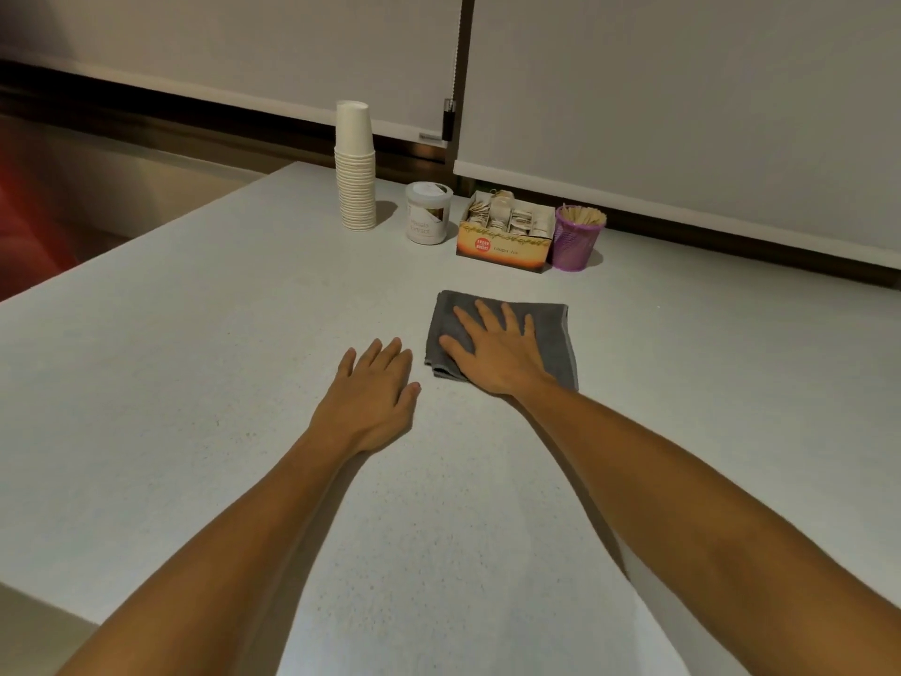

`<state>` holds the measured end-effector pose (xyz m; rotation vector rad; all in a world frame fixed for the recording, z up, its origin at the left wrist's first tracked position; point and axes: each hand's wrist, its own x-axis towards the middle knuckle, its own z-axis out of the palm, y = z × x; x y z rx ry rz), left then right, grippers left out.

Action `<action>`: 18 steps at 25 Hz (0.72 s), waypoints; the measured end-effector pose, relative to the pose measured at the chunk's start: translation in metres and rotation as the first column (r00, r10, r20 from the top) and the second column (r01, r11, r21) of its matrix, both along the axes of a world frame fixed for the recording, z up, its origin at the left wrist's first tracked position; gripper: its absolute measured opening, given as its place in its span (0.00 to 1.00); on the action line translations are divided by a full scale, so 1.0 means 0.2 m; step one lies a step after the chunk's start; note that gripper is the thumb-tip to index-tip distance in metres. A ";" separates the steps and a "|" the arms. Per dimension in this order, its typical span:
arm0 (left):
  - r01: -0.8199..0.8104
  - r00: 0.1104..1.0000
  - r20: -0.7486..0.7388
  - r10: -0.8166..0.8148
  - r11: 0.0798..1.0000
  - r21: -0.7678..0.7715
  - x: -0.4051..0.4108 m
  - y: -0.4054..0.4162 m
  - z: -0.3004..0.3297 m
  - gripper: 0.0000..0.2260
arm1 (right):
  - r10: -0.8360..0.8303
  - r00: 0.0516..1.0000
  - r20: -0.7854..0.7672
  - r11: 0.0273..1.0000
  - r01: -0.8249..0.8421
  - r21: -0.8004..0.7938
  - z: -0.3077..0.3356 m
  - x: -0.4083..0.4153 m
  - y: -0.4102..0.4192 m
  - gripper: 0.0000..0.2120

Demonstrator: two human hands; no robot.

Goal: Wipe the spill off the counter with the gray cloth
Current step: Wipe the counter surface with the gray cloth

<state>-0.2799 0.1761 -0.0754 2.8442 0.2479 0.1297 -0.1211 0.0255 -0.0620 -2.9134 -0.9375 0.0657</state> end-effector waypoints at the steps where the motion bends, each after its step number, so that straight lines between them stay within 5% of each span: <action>1: -0.002 1.000 -0.008 0.002 1.000 -0.001 0.00 0.00 0.01 0.30 | 0.021 1.000 -0.003 1.000 -0.021 0.012 0.00 -0.08 -0.05 0.35; 8: -0.029 0.999 -0.018 0.028 1.000 -0.008 -0.06 -0.04 0.05 0.30 | 0.100 0.995 0.025 0.992 -0.101 0.077 -0.03 -0.69 -0.73 0.35; 12: -0.074 0.997 -0.016 0.074 0.997 -0.008 -0.01 -0.12 0.09 0.19 | 0.073 0.997 0.004 0.993 -0.073 0.088 0.00 -1.06 -1.11 0.34; 18: 0.136 0.991 0.009 -0.136 0.990 -0.018 0.12 -0.49 0.13 0.20 | 0.014 1.000 -0.020 0.997 -0.013 0.079 0.01 -1.44 -1.56 0.33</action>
